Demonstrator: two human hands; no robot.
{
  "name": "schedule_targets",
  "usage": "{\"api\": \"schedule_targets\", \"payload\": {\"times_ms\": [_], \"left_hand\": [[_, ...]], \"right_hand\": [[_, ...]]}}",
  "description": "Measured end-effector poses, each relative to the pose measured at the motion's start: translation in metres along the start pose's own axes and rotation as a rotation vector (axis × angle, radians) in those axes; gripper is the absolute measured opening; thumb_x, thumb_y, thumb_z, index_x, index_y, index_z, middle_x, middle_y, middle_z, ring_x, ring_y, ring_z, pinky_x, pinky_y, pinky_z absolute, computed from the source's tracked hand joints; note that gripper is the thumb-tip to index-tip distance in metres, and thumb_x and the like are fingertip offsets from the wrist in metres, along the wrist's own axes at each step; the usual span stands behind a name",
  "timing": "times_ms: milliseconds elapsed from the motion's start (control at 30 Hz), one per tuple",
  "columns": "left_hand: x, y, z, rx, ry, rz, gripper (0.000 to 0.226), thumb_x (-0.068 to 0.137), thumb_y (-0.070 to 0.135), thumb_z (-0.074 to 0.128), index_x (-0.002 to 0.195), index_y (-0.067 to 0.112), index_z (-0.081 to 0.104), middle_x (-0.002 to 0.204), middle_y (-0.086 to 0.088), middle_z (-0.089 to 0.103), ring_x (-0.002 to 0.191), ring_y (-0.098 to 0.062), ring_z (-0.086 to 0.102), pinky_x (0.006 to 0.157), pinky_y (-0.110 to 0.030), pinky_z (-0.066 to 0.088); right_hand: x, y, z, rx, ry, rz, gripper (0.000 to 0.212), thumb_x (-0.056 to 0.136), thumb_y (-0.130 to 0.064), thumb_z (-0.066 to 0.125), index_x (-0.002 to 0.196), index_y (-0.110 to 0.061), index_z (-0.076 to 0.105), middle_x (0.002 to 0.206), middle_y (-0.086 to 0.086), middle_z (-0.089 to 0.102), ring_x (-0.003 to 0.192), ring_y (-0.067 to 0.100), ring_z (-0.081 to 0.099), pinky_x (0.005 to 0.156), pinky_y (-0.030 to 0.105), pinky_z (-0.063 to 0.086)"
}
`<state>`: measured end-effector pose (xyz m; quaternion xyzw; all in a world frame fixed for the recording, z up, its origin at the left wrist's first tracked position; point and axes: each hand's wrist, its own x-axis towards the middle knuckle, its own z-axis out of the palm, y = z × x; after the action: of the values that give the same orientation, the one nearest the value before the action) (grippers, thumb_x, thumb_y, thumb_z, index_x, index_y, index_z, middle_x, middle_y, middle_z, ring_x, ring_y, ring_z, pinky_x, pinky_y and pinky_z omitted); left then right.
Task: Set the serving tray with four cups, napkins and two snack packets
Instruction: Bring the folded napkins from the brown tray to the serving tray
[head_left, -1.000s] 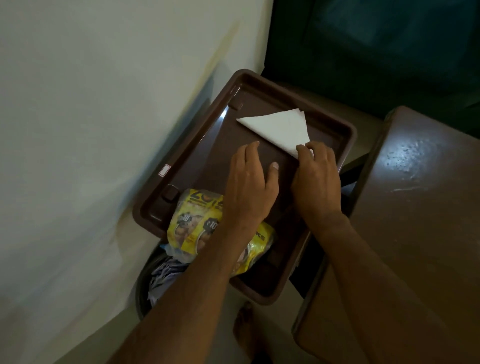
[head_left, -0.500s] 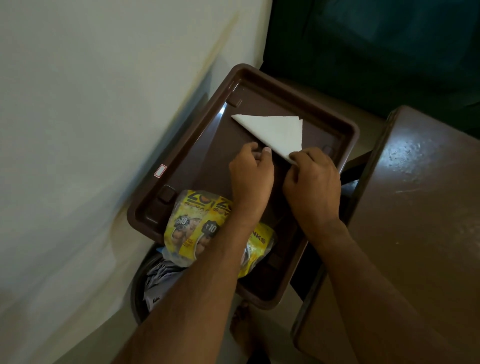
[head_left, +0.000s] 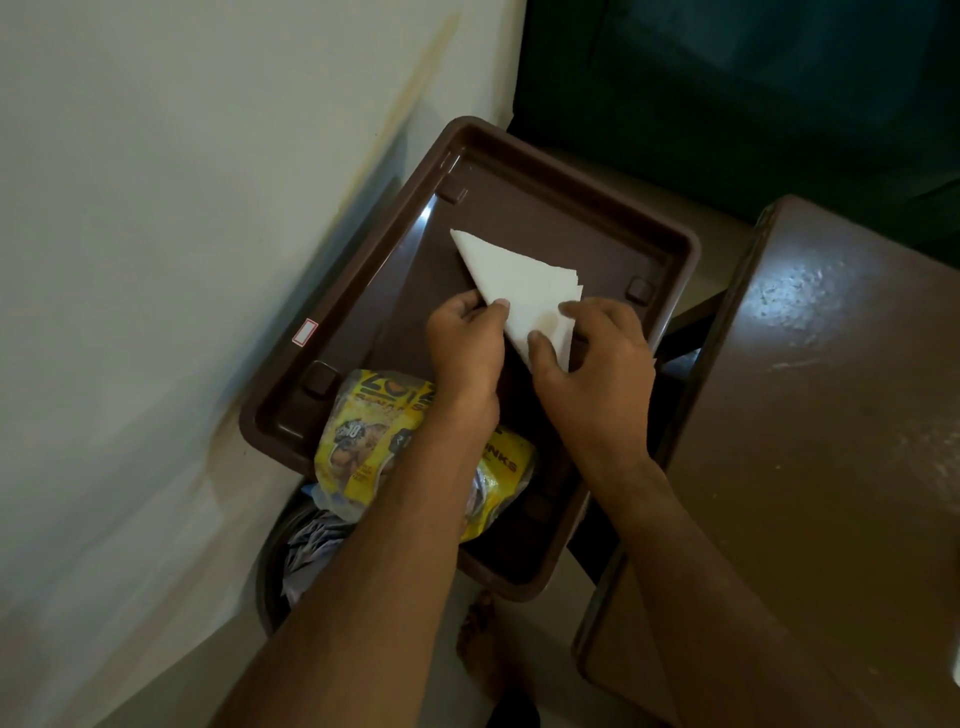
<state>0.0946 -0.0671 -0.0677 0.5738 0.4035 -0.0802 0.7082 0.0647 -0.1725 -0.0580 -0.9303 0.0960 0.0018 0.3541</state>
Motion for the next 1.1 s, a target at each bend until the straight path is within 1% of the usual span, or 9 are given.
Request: {"api": "schedule_targets", "payload": {"times_ms": [100, 233, 433, 633, 767, 833, 933, 1033, 1100], "left_hand": [[-0.009, -0.001, -0.005, -0.031, -0.067, -0.023, 0.023, 0.100, 0.006, 0.065, 0.121, 0.008, 0.074, 0.111, -0.006, 0.080, 0.104, -0.022, 0.077, 0.090, -0.042, 0.065], [-0.023, 0.000, -0.007, -0.063, -0.161, -0.030, 0.019, 0.099, 0.005, 0.066, 0.114, 0.013, 0.074, 0.111, -0.005, 0.081, 0.104, -0.022, 0.078, 0.087, -0.038, 0.066], [-0.043, -0.004, -0.001, -0.041, -0.185, 0.003, 0.026, 0.097, 0.005, 0.069, 0.123, 0.006, 0.071, 0.116, -0.007, 0.080, 0.108, -0.024, 0.077, 0.094, -0.045, 0.064], [-0.079, -0.018, 0.020, -0.032, -0.226, 0.038, 0.024, 0.098, 0.009, 0.070, 0.122, 0.007, 0.071, 0.111, -0.004, 0.081, 0.102, -0.020, 0.079, 0.087, -0.039, 0.066], [-0.115, -0.038, 0.046, 0.000, -0.260, 0.029, 0.021, 0.099, 0.014, 0.070, 0.120, 0.012, 0.072, 0.114, -0.002, 0.080, 0.105, -0.020, 0.078, 0.088, -0.042, 0.066], [-0.134, -0.051, 0.063, 0.040, -0.266, 0.025, 0.024, 0.098, 0.018, 0.071, 0.122, 0.016, 0.071, 0.116, 0.001, 0.080, 0.106, -0.017, 0.078, 0.088, -0.042, 0.066], [-0.162, -0.072, 0.091, 0.050, -0.276, 0.015, 0.028, 0.098, 0.019, 0.072, 0.126, 0.016, 0.070, 0.116, 0.002, 0.080, 0.106, -0.016, 0.078, 0.087, -0.041, 0.066], [-0.193, -0.095, 0.126, 0.058, -0.295, -0.018, 0.029, 0.097, 0.021, 0.072, 0.126, 0.018, 0.070, 0.117, 0.002, 0.080, 0.107, -0.018, 0.077, 0.087, -0.041, 0.066], [-0.213, -0.112, 0.148, 0.068, -0.330, -0.058, 0.026, 0.098, 0.025, 0.072, 0.123, 0.019, 0.072, 0.116, 0.001, 0.079, 0.106, -0.019, 0.078, 0.087, -0.041, 0.066]], "right_hand": [[0.007, -0.002, -0.005, 0.180, 0.025, 0.132, 0.059, 0.091, -0.034, 0.076, 0.142, -0.015, 0.053, 0.140, -0.001, 0.061, 0.125, 0.013, 0.060, 0.099, 0.033, 0.057], [0.007, 0.000, -0.016, 0.404, 0.043, 0.281, 0.077, 0.088, -0.028, 0.081, 0.151, -0.019, 0.037, 0.134, -0.006, 0.061, 0.114, 0.008, 0.063, 0.086, 0.020, 0.058], [0.003, 0.015, -0.036, 0.634, 0.087, 0.392, 0.079, 0.084, -0.010, 0.083, 0.149, -0.020, 0.039, 0.127, -0.004, 0.066, 0.107, 0.009, 0.070, 0.088, 0.033, 0.063], [-0.015, 0.033, -0.073, 0.671, 0.161, 0.307, 0.075, 0.086, -0.002, 0.078, 0.147, -0.025, 0.042, 0.118, -0.002, 0.069, 0.108, 0.009, 0.071, 0.086, 0.029, 0.064], [-0.032, 0.055, -0.109, 0.729, 0.181, 0.276, 0.064, 0.087, -0.017, 0.081, 0.142, -0.028, 0.049, 0.122, -0.014, 0.063, 0.109, 0.005, 0.068, 0.082, 0.024, 0.063], [-0.039, 0.072, -0.130, 0.712, 0.174, 0.280, 0.050, 0.088, -0.022, 0.082, 0.132, -0.025, 0.060, 0.124, -0.010, 0.066, 0.111, 0.008, 0.068, 0.086, 0.028, 0.064], [-0.049, 0.104, -0.162, 0.694, 0.164, 0.276, 0.020, 0.088, -0.021, 0.081, 0.105, -0.023, 0.071, 0.103, -0.008, 0.075, 0.094, 0.007, 0.073, 0.074, 0.025, 0.064], [-0.061, 0.140, -0.199, 0.632, 0.206, 0.282, 0.014, 0.089, -0.022, 0.080, 0.097, -0.027, 0.070, 0.094, -0.015, 0.073, 0.087, 0.000, 0.072, 0.065, 0.014, 0.057], [-0.069, 0.164, -0.223, 0.611, 0.259, 0.297, 0.014, 0.087, -0.021, 0.080, 0.097, -0.026, 0.071, 0.093, -0.014, 0.074, 0.085, 0.001, 0.072, 0.066, 0.016, 0.058]]}}
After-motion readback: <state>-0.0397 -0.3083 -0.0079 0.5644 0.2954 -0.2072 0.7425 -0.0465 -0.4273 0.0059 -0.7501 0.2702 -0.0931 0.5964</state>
